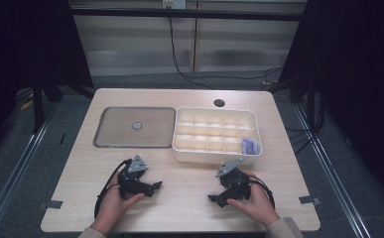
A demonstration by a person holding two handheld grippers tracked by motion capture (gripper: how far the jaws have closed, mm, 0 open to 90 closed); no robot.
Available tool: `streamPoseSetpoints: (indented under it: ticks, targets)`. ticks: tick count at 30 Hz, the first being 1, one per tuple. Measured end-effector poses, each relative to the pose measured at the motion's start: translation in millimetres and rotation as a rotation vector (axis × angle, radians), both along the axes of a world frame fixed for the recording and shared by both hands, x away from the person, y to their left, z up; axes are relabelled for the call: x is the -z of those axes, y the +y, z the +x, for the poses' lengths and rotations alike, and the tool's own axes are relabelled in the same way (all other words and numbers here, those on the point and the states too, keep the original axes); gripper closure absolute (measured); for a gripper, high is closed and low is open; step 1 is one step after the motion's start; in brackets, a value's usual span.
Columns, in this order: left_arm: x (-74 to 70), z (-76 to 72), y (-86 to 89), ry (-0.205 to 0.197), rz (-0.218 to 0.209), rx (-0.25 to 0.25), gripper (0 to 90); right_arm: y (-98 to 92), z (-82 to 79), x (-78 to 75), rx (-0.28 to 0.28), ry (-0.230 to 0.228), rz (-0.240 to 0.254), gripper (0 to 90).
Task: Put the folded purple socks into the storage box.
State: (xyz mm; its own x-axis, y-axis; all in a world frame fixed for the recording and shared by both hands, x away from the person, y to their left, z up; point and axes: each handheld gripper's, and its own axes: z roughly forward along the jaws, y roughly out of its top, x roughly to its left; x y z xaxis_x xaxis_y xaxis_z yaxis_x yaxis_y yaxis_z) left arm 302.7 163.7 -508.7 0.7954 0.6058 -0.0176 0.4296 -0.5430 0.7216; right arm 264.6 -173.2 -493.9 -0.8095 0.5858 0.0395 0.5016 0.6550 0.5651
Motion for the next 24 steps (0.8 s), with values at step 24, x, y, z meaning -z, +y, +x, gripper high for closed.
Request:
streamPoseSetpoints:
  ticks: [24]
  targets:
    - [0.0, 0.0, 0.0, 0.0, 0.0, 0.0, 14.8, -10.2, -8.7, 12.0, 0.019, -0.096, 0.128, 13.8]
